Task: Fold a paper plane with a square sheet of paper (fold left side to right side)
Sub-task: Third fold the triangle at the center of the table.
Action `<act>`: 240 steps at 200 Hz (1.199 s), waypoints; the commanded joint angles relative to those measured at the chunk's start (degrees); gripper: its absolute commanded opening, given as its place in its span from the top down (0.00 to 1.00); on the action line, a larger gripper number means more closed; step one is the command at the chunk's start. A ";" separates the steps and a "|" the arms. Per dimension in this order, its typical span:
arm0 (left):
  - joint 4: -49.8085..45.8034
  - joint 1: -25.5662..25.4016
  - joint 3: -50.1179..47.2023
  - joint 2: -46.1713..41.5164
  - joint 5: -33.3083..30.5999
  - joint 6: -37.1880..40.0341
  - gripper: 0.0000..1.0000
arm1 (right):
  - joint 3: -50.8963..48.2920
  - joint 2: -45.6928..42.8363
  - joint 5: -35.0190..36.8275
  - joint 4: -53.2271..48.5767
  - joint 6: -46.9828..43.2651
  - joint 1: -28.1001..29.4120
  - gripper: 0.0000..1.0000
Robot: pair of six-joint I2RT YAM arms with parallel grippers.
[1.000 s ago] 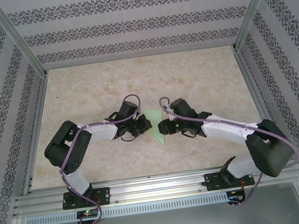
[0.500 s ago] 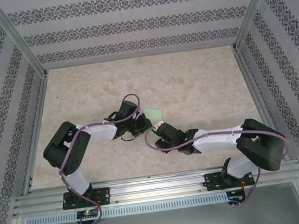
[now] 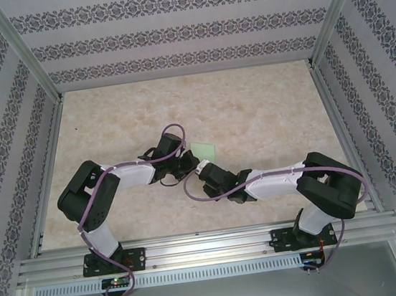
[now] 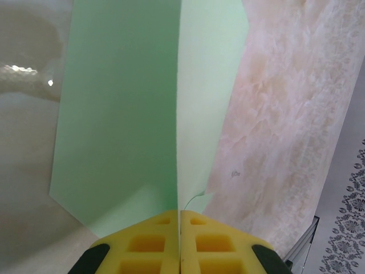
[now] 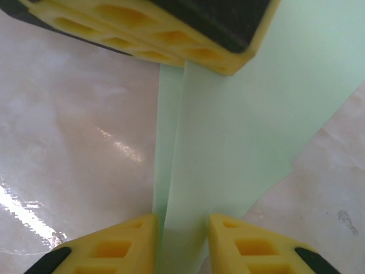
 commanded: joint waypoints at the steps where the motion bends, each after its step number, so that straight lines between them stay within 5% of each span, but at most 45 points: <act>1: -0.78 -0.86 1.55 -0.80 -0.21 0.06 0.92 | 1.21 0.68 1.61 0.37 -0.16 0.69 0.74; 90: -1.31 -0.91 2.08 -1.12 -0.54 0.04 0.88 | -0.20 -1.42 3.61 -1.06 -0.43 0.44 0.79; 158: -1.32 -0.89 2.48 -0.93 -1.34 -0.09 0.91 | -4.81 -14.27 -2.73 1.58 0.23 -0.07 0.38; 240: -4.27 -0.91 0.92 -8.02 -14.92 -3.40 0.98 | -14.07 -36.02 -9.32 2.31 5.87 -17.05 0.24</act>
